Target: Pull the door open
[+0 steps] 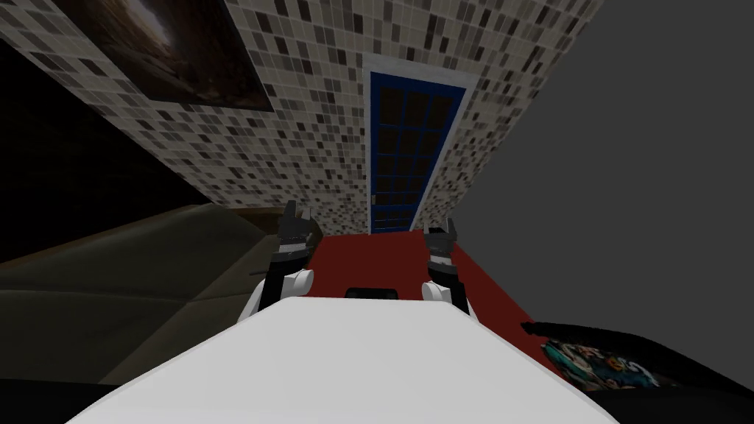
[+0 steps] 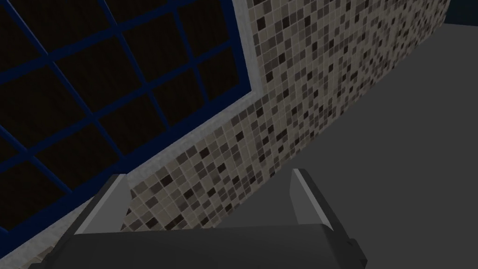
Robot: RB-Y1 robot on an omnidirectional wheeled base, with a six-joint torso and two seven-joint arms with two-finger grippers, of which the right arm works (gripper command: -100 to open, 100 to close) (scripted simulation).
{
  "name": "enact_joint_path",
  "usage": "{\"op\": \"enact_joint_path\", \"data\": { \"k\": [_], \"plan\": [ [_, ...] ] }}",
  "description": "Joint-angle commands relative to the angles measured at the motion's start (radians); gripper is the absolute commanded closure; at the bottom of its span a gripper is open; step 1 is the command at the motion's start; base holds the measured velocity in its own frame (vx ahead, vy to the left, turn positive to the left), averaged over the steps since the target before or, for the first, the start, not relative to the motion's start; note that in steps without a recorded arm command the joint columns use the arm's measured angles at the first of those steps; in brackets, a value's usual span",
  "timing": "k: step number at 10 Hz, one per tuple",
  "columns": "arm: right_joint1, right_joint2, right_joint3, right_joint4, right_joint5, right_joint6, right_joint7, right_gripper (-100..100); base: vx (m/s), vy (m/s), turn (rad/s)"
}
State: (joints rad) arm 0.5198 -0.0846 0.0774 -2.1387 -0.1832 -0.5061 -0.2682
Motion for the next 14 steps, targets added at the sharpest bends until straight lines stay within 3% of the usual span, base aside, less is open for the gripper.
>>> {"op": "enact_joint_path", "data": {
  "k": [1, 14],
  "plan": [
    [-0.003, -0.008, 0.003, 0.045, -0.036, -0.023, -0.041, -100, 0.145, 0.046, 0.252],
    [-0.03, -0.05, 0.022, 0.321, -0.244, -0.16, -0.272, -100, 0.12, 0.012, 0.177]
  ]
}}
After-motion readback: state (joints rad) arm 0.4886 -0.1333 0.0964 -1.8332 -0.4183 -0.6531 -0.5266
